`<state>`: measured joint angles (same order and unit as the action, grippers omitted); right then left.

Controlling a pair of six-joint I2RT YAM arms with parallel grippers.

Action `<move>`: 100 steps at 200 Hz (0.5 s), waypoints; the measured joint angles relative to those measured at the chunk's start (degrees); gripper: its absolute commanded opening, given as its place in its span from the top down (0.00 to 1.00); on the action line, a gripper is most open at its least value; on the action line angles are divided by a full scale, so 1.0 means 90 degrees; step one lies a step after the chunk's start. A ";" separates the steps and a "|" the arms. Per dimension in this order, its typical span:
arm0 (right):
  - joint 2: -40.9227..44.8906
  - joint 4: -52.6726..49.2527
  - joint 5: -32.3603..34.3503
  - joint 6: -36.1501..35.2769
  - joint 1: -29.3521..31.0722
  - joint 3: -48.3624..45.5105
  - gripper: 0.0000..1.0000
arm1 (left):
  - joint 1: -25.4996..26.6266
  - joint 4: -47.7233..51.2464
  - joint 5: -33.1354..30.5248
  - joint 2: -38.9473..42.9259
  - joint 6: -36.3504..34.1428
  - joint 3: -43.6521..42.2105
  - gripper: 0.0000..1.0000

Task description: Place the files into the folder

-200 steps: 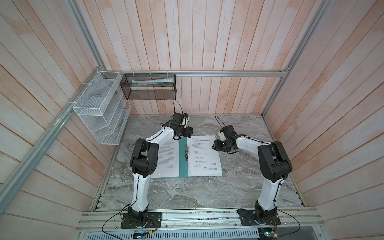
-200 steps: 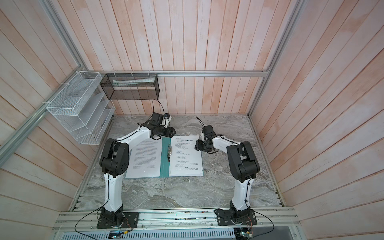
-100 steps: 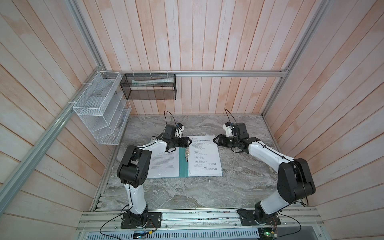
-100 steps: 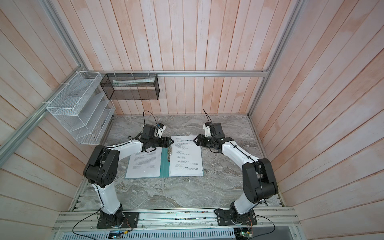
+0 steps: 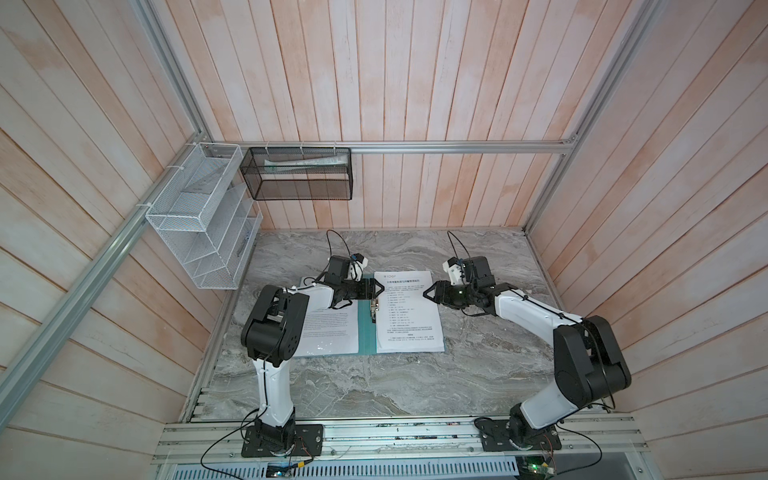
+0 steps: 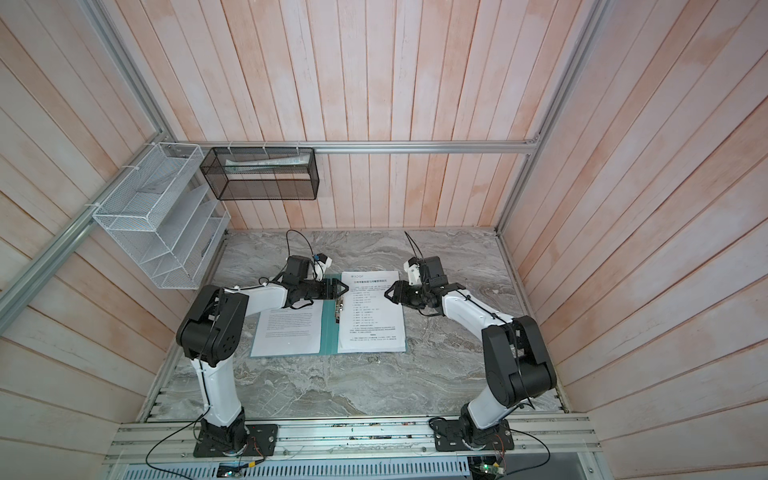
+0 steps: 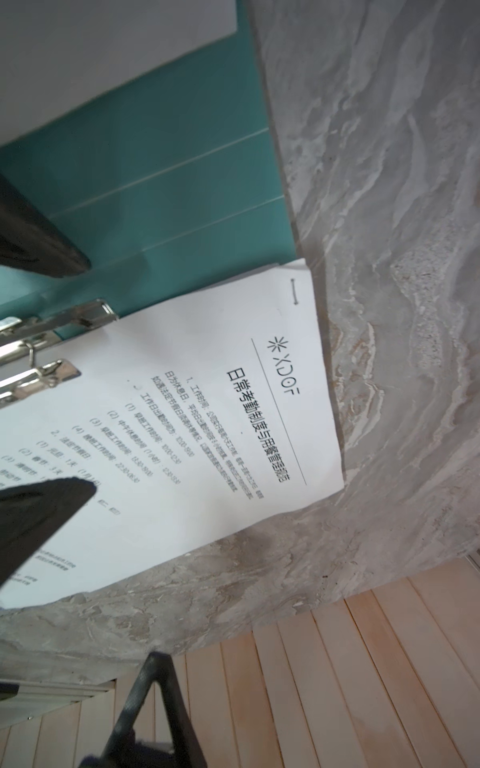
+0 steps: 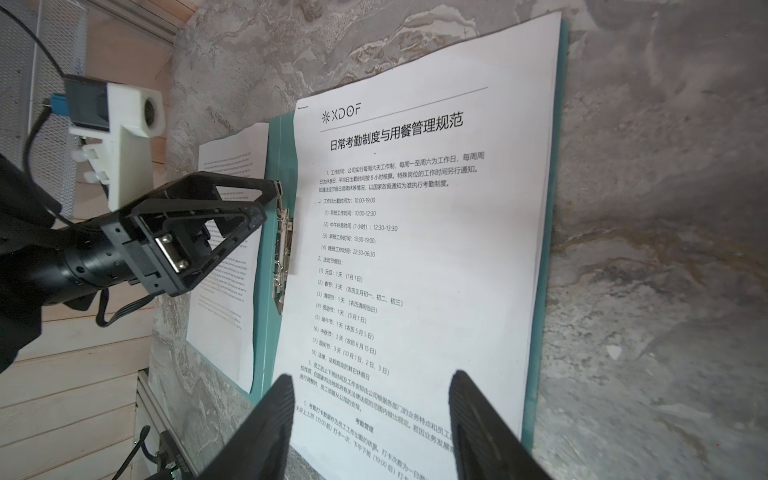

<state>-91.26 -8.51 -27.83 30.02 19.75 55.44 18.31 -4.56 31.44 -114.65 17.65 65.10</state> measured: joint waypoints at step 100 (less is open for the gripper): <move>-0.0002 0.0017 -0.0002 -0.0002 0.0000 0.0000 0.43 | -0.0005 -0.0175 0.0542 -0.0216 0.0126 0.0160 0.24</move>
<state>-91.29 -8.36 -27.86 30.00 19.75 55.44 18.26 -6.13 36.32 -116.60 18.79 66.54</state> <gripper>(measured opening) 0.575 0.760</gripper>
